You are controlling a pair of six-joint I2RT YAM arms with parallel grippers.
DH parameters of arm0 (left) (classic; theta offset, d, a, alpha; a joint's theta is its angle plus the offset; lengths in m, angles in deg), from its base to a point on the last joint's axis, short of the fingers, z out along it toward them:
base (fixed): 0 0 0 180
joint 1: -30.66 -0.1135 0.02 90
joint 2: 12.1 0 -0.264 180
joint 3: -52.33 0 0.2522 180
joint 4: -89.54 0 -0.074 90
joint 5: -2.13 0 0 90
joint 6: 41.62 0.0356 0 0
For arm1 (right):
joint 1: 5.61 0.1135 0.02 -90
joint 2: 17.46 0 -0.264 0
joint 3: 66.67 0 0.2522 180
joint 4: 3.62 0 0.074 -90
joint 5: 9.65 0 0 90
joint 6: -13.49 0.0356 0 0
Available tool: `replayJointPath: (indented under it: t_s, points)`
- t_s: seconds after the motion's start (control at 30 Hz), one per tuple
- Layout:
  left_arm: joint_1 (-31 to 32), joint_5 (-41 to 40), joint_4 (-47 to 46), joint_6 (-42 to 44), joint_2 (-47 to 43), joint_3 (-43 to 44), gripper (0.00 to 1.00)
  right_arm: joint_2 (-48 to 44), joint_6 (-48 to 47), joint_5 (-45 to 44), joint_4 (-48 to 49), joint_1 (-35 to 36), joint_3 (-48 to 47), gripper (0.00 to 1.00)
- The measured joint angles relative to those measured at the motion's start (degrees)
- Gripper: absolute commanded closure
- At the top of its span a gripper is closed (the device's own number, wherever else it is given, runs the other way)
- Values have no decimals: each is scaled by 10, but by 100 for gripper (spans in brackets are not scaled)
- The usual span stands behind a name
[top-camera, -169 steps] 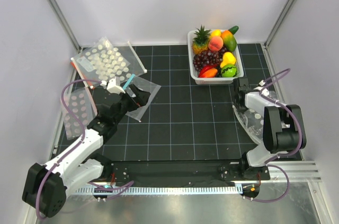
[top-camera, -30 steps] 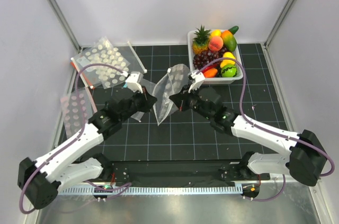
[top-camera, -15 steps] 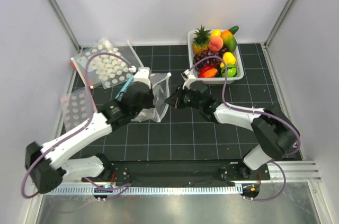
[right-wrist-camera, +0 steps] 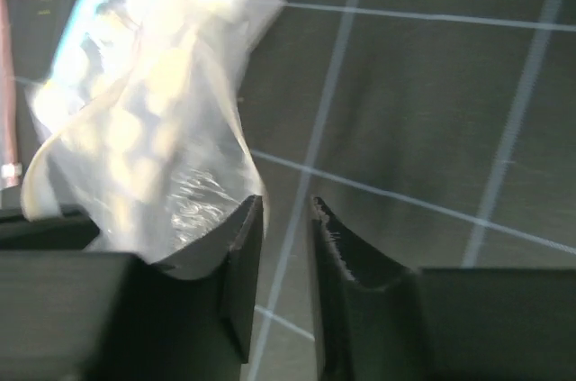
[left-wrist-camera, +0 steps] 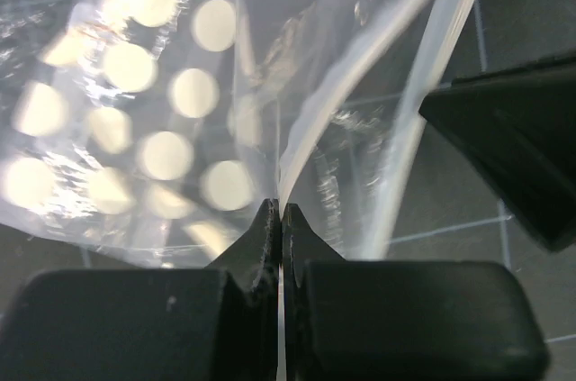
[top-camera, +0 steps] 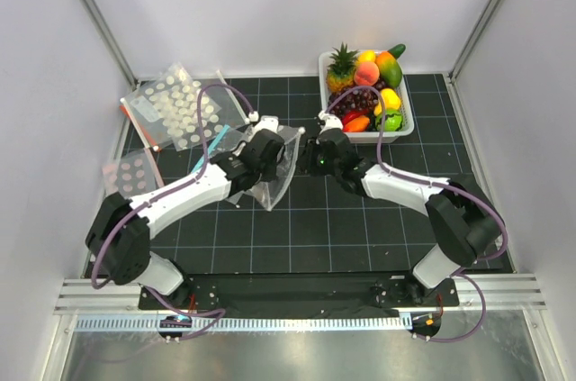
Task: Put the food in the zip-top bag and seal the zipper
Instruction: Open the zipper of the food storage bag, then pick up the fake fruit from the bin.
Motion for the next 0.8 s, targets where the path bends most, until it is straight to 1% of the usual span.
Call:
replayJointPath:
  t_s: [0.03, 0.13, 0.23, 0.27, 0.37, 0.47, 0.57, 0.6, 0.67, 0.7, 0.8]
  points:
    - [-6, 12, 1, -2, 14, 13, 100, 0, -3, -10, -7, -3, 0, 55]
    - [-16, 34, 3, -14, 56, 56, 100, 0, -5, -27, -26, -20, 0, 47]
    - [-24, 42, 3, -25, 83, 85, 100, -15, -5, -32, -30, -44, 9, 42]
    - [-26, 45, 1, -28, 85, 88, 100, -27, -5, -34, -31, -52, 16, 36]
    - [-39, 53, -6, -32, 85, 87, 100, -76, -8, -49, -33, -70, 36, 25]
    - [-54, 54, -37, -32, 80, 70, 100, -123, -19, -67, -33, -73, 42, 21]
    - [-62, 55, -75, -31, 59, 27, 100, -146, -31, -89, -30, -74, 42, 17]
    - [-63, 57, -83, -31, 51, 15, 100, -148, -36, -98, -32, -75, 41, 12]
    - [-63, 62, -99, -31, 34, -5, 100, -146, -43, -118, -38, -78, 38, 6]
    - [-63, 64, -109, -32, 26, -12, 100, -144, -48, -131, -44, -79, 35, 1]
    - [-62, 77, -129, -33, 6, -18, 100, -126, -58, -180, -76, -88, 9, 1]
